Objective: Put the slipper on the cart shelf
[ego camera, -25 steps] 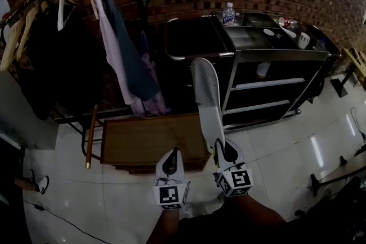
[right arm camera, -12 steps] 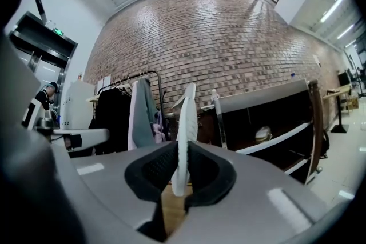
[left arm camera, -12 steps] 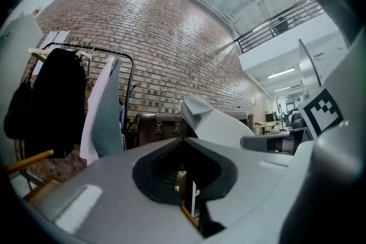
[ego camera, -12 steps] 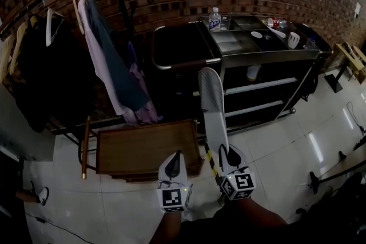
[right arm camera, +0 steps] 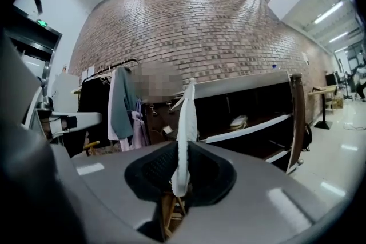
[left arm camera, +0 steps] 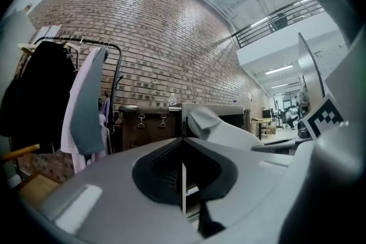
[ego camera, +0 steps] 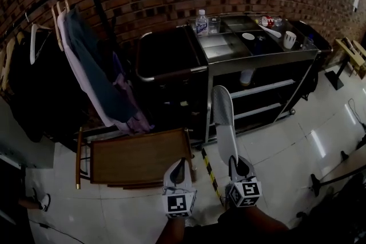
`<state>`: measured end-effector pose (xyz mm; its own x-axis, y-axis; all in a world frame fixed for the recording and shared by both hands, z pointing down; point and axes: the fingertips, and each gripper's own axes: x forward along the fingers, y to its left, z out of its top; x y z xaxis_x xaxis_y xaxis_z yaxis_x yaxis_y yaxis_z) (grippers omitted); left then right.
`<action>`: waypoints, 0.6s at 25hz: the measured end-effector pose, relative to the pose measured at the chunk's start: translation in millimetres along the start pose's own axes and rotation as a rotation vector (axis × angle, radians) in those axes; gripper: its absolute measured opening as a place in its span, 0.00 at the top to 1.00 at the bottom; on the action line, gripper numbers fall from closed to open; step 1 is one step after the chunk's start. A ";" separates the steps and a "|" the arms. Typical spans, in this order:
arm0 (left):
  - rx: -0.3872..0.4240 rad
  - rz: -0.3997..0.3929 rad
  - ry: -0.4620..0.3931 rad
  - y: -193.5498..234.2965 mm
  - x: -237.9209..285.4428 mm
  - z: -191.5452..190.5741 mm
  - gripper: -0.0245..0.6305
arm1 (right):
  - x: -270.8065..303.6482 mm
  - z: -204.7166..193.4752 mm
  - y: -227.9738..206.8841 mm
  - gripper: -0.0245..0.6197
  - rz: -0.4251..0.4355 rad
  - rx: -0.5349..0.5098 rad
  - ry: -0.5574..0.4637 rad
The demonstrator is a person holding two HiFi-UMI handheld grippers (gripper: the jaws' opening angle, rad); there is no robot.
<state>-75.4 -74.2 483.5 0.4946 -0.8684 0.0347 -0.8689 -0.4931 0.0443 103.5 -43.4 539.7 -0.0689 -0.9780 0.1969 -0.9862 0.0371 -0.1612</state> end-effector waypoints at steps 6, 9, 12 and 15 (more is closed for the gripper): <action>-0.003 0.041 0.004 -25.4 54.0 7.9 0.94 | 33.2 -1.6 -59.3 0.90 0.008 -0.004 0.064; -0.002 0.055 0.009 -41.9 84.9 5.0 0.94 | 56.7 1.1 -85.3 0.90 0.034 0.005 0.086; 0.013 0.059 0.007 -56.7 117.7 1.1 0.94 | 83.4 9.2 -107.2 0.90 0.063 0.003 0.092; 0.023 0.082 0.021 -66.5 140.9 6.0 0.94 | 106.9 13.4 -122.6 0.90 0.091 0.011 0.104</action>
<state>51.9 -164.1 479.4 0.4216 -0.9049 0.0577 -0.9067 -0.4214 0.0175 219.1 -155.2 567.6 -0.1734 -0.9442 0.2800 -0.9737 0.1217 -0.1929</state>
